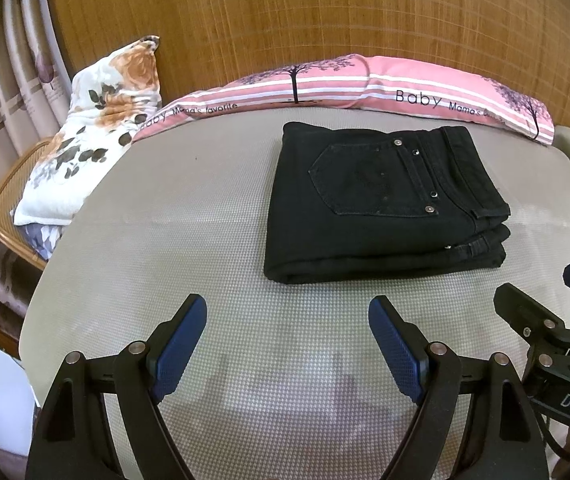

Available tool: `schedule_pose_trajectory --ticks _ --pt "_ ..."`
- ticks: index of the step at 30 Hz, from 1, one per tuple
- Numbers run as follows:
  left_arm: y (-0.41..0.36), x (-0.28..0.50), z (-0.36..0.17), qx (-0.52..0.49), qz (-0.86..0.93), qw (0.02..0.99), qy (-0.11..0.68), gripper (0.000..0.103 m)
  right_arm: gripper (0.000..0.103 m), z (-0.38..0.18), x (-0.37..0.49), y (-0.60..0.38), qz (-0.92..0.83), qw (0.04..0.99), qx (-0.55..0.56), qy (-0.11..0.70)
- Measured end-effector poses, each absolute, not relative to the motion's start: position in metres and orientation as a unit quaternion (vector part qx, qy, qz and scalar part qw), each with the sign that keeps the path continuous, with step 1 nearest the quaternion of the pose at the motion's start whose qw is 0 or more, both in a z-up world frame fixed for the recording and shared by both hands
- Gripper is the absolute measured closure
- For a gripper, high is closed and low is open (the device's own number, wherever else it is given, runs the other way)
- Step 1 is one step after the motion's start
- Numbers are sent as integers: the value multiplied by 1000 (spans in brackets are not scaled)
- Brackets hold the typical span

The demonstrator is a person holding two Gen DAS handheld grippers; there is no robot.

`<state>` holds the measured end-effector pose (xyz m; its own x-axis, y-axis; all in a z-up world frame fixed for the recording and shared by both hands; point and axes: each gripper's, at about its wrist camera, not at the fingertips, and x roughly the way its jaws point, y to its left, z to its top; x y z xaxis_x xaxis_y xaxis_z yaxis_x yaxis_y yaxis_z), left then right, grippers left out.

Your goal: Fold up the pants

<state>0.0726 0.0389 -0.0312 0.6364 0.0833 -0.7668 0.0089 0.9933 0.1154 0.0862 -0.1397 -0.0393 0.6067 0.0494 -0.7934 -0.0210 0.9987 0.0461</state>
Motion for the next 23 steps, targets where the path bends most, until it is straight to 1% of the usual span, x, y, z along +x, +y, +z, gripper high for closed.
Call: schedule_pose_trajectory --ticks 23 --pt "37 73 -25 52 3 903 427 20 5 -34 80 -142 10 896 24 443"
